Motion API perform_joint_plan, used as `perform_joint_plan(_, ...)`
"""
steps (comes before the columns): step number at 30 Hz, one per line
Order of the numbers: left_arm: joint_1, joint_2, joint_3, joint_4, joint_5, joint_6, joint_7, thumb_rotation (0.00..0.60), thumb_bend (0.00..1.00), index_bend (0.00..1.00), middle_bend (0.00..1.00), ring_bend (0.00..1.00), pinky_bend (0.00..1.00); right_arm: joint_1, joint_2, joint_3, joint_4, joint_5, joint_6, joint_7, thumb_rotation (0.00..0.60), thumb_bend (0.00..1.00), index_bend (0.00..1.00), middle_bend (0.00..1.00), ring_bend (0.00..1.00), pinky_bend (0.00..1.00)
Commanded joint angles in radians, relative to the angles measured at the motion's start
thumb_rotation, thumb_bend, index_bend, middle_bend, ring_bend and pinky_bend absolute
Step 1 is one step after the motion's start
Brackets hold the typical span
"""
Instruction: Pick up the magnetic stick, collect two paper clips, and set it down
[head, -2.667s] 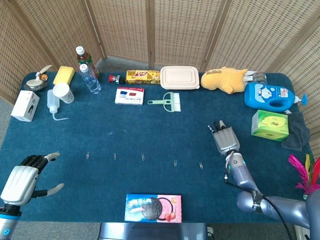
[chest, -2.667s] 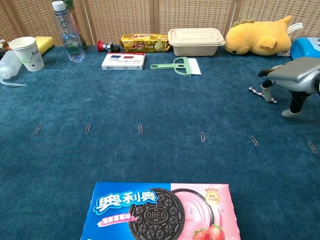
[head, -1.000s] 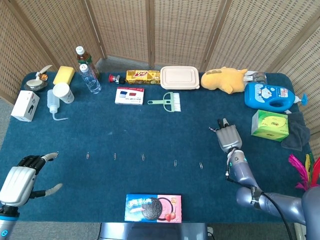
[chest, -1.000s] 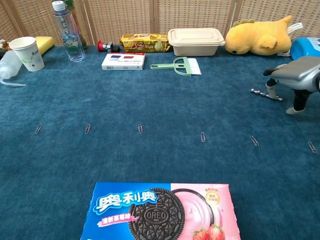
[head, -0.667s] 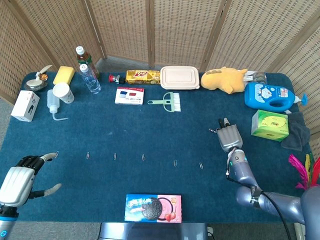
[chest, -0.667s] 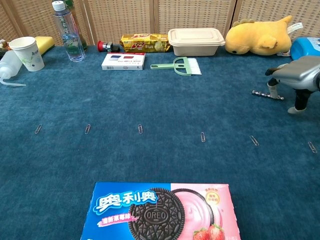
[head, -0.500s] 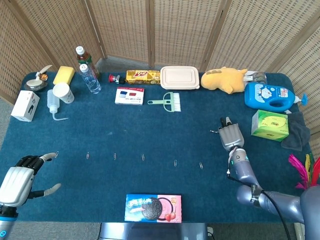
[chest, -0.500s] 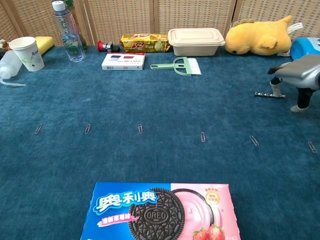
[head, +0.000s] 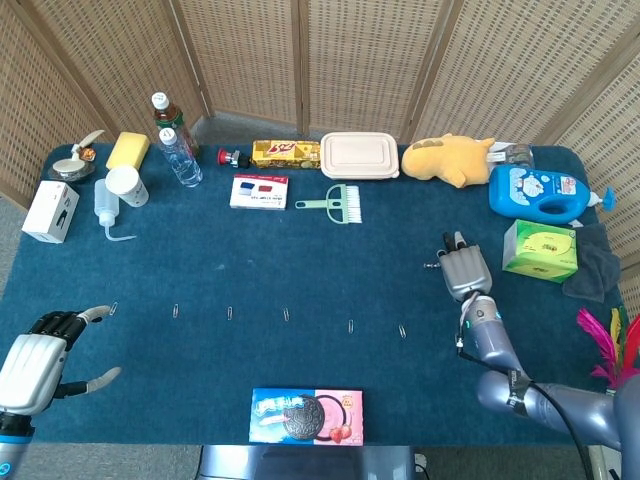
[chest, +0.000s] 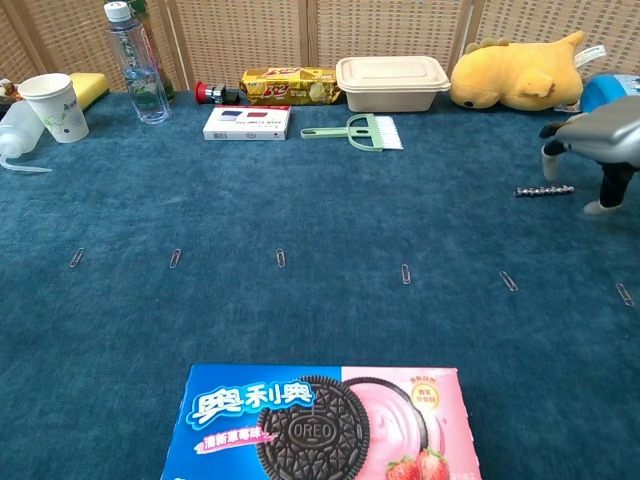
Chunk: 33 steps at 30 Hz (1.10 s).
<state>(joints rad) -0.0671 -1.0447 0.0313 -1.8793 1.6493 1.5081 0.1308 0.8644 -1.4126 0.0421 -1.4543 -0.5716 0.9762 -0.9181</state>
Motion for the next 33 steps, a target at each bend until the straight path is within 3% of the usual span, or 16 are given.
perform_joint_plan(1, 0.001, -0.001, 0.000, 0.000, 0.001, 0.001, -0.002, 0.440, 0.20, 0.22, 0.33, 0.30, 0.24, -0.018, 0.047, 0.046, -0.068, -0.032, 0.010, 0.095, 0.600, 0.31, 0.22, 0.07, 0.15, 0.43)
perform_joint_plan(6, 0.002, -0.005, 0.002, 0.004, 0.005, 0.003, -0.007, 0.442, 0.20, 0.22, 0.33, 0.30, 0.24, -0.083, 0.093, 0.142, -0.124, -0.173, -0.023, 0.401, 0.600, 0.31, 0.18, 0.18, 0.27, 0.47)
perform_joint_plan(11, 0.004, -0.009, 0.003, 0.012, 0.006, 0.005, -0.014, 0.441, 0.20, 0.22, 0.33, 0.30, 0.24, -0.129, 0.102, 0.183, -0.083, -0.353, -0.007, 0.619, 0.596, 0.31, 0.18, 0.47, 0.63, 0.77)
perform_joint_plan(14, 0.005, -0.011, 0.004, 0.017, 0.005, 0.006, -0.019, 0.439, 0.20, 0.22, 0.33, 0.30, 0.24, -0.137, 0.106, 0.185, -0.049, -0.416, -0.005, 0.676, 0.589, 0.31, 0.23, 0.66, 0.81, 0.89)
perform_joint_plan(16, 0.006, -0.012, 0.004, 0.021, 0.005, 0.007, -0.022, 0.441, 0.20, 0.22, 0.33, 0.30, 0.24, -0.134, 0.111, 0.179, -0.020, -0.438, -0.022, 0.690, 0.592, 0.31, 0.31, 0.79, 0.92, 0.98)
perform_joint_plan(22, 0.006, -0.015, 0.004, 0.027, 0.005, 0.007, -0.028, 0.437, 0.20, 0.22, 0.33, 0.30, 0.24, -0.108, 0.113, 0.159, 0.028, -0.401, -0.102, 0.647, 0.600, 0.31, 0.50, 0.92, 1.00, 1.00)
perform_joint_plan(33, 0.002, -0.013, -0.002, 0.026, 0.004, 0.007, -0.022, 0.441, 0.20, 0.22, 0.33, 0.30, 0.24, -0.056, 0.047, 0.131, 0.111, -0.307, -0.166, 0.534, 0.600, 0.31, 0.56, 0.93, 1.00, 1.00)
